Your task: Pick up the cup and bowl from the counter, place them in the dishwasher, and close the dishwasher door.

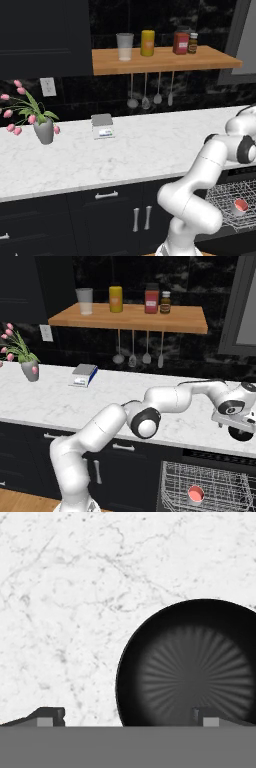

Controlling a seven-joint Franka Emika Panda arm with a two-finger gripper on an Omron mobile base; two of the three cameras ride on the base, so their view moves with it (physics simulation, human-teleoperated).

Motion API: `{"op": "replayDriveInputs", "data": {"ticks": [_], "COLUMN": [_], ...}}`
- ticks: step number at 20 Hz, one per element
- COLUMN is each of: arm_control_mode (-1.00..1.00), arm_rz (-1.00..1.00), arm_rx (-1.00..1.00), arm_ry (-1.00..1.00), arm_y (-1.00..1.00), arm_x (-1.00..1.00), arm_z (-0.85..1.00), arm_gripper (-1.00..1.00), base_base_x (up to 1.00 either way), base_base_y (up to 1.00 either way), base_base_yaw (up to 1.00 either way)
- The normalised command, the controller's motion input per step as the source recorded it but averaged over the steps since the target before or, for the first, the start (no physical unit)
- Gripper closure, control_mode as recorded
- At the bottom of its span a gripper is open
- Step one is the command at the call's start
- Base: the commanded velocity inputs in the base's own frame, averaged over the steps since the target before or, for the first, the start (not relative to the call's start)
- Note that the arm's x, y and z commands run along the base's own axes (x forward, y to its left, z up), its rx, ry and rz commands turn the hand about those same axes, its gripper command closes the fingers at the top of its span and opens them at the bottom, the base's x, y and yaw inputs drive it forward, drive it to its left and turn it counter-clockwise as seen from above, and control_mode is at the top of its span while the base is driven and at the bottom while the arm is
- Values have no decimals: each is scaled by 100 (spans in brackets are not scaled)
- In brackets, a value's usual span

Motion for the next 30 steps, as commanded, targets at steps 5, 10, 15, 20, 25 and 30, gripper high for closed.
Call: {"op": "replayDriveInputs", "data": {"ticks": [5,10,15,20,25,30], "arm_control_mode": [-100,-100,-100,-100,-100,-100], "arm_rz": [0,0,0,0,0,0], "arm_rx": [0,0,0,0,0,0], "arm_ry": [0,0,0,0,0,-7], "arm_y": [0,0,0,0,0,6], "arm_x": [0,0,0,0,0,-54], "arm_z": [-35,-8,0,0,0,2], "arm_gripper": [-100,-100,100,100,100,100], "base_base_x": [0,0,0,0,0,0], "base_base_y": [0,0,0,0,0,0], "base_base_yaw": [0,0,0,0,0,0]}}
